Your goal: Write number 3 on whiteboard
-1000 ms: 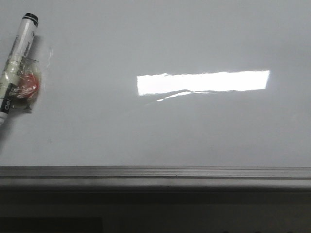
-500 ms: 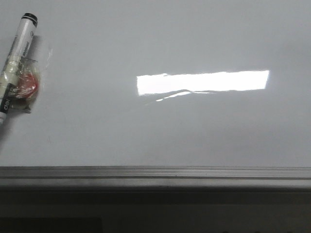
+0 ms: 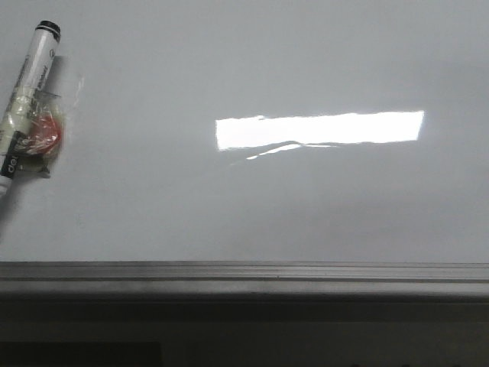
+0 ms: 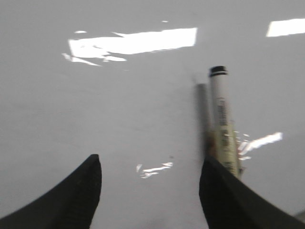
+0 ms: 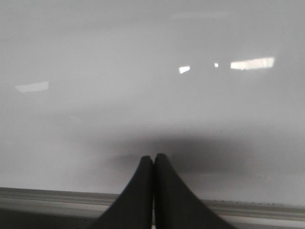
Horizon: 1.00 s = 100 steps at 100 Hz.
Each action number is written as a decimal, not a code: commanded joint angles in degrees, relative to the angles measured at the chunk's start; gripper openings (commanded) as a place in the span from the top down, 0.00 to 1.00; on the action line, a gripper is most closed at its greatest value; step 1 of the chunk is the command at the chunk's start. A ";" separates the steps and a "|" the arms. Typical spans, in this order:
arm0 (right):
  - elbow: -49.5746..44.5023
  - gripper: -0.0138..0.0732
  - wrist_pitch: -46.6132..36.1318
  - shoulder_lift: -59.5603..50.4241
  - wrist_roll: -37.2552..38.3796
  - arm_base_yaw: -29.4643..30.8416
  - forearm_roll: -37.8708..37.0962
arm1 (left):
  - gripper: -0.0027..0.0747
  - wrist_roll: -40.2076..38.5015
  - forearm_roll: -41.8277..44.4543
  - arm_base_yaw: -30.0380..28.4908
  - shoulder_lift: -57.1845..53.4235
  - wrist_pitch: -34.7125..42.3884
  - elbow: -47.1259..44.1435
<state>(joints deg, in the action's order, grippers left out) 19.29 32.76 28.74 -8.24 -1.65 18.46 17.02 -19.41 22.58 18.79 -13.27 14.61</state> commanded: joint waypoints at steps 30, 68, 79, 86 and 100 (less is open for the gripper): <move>2.12 0.92 -5.08 0.66 -2.91 -10.64 0.05 | 0.44 0.13 -2.06 14.95 3.97 3.19 1.39; 2.12 0.92 -6.12 0.66 -2.91 -11.50 0.05 | 0.44 -0.02 -8.57 14.95 21.35 13.65 2.00; 2.12 0.92 -6.12 0.66 -2.91 -11.50 0.05 | 0.44 -0.02 -9.16 14.95 23.94 15.44 2.13; 2.12 0.92 -6.12 0.66 -2.91 -11.50 0.05 | 0.44 -0.02 -9.16 14.95 25.53 15.46 2.74; 2.12 0.92 -6.22 0.66 -2.91 -11.50 0.05 | 0.44 -0.02 -9.16 15.10 27.89 15.71 2.84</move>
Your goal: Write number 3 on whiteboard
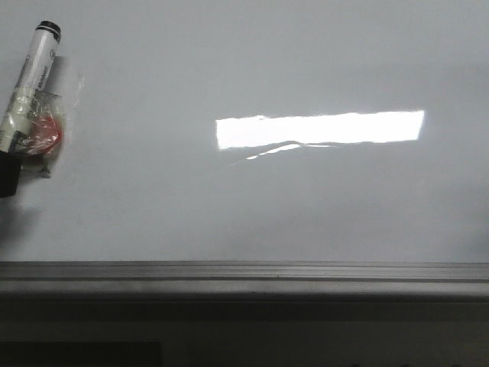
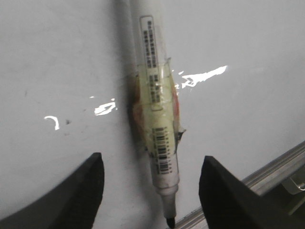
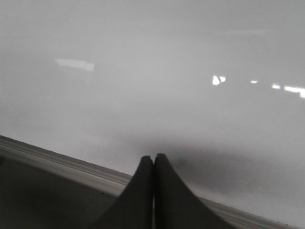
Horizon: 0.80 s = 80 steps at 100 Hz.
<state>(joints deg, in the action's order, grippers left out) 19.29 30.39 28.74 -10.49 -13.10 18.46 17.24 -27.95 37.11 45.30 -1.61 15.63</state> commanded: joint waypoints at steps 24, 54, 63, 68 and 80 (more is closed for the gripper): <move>2.12 0.92 -4.10 0.66 -0.66 -0.04 0.05 | 0.49 -0.30 -0.62 3.45 4.69 5.85 1.83; 2.12 0.92 -3.82 0.66 -0.83 -1.11 0.05 | 0.99 -0.30 -1.41 3.99 7.57 5.75 1.83; 2.50 0.92 -4.63 0.79 -0.83 -5.43 0.41 | 0.99 -0.30 -1.30 3.99 7.44 5.75 1.83; 3.13 0.92 -5.01 1.19 -0.83 -8.43 0.41 | 0.99 -0.30 -0.25 4.11 6.95 5.63 1.83; 5.91 0.91 -4.76 3.70 -2.64 -16.11 0.41 | 0.99 0.01 7.74 6.46 4.62 4.80 1.83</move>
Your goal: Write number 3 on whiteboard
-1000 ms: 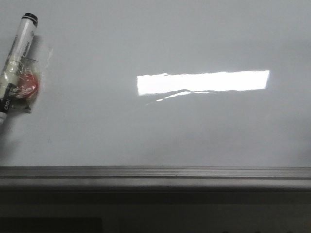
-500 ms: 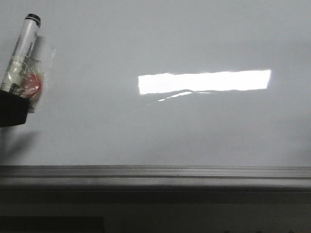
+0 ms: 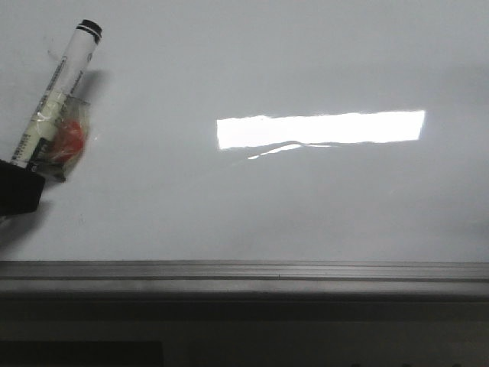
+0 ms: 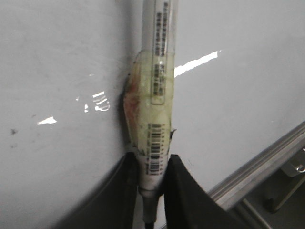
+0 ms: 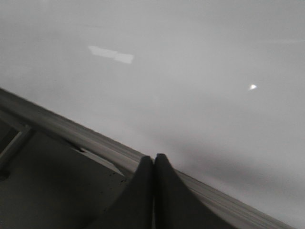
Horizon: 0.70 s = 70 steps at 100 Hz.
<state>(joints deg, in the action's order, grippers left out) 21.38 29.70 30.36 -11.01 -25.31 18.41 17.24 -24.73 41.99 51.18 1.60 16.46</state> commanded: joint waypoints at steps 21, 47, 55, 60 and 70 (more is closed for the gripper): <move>11.76 0.56 -4.59 10.77 -5.39 -16.79 0.45 | 0.99 0.01 20.87 10.66 -5.50 1.76 1.00; 21.06 0.42 -6.70 21.86 -5.39 -26.57 0.45 | 0.99 0.01 31.59 17.85 -4.85 6.11 1.00; 22.71 0.43 -7.62 23.99 -5.39 -28.35 0.45 | 0.99 0.01 31.59 17.85 -3.48 7.00 1.00; 23.41 0.43 -8.90 25.20 -5.39 -29.49 0.45 | 0.99 0.01 31.68 17.85 -2.83 7.23 1.00; 24.50 0.43 -11.31 27.24 -5.39 -31.28 0.45 | 0.99 0.01 31.93 17.85 -1.35 8.21 1.00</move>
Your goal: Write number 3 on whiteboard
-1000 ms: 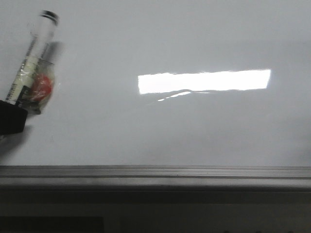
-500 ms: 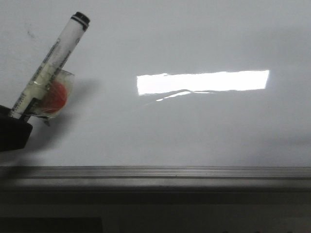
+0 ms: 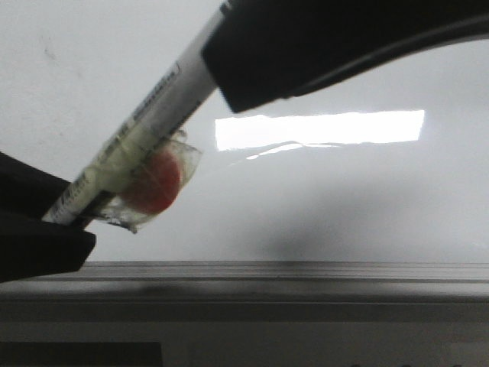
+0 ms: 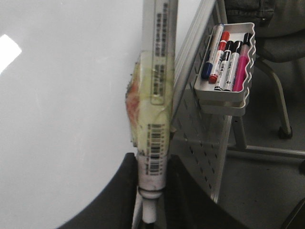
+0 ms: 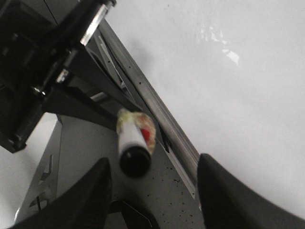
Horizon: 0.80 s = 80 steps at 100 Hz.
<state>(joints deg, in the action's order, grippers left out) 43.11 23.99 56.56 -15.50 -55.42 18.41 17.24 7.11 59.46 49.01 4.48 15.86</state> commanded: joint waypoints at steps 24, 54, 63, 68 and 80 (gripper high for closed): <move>3.60 0.53 -5.19 4.88 -0.90 -1.84 0.45 | 0.99 0.01 0.09 0.38 1.59 6.77 1.60; 3.60 0.92 -5.22 5.28 -0.90 -1.84 0.45 | 0.99 0.01 1.12 0.38 1.59 6.59 1.60; 3.60 0.92 -5.22 5.28 -0.90 -1.84 0.45 | 0.91 0.01 1.12 0.38 1.24 6.59 1.60; 3.60 0.92 -5.37 5.28 -0.90 -1.84 0.35 | 0.79 0.01 1.02 0.38 1.00 6.59 1.60; 3.60 0.92 -5.71 4.80 -1.00 -1.84 -3.30 | 0.46 0.01 -0.82 0.11 -0.01 6.31 1.60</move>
<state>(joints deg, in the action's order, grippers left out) 44.68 22.63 62.43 -15.63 -57.40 17.93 17.55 8.34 59.46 50.15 6.68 15.75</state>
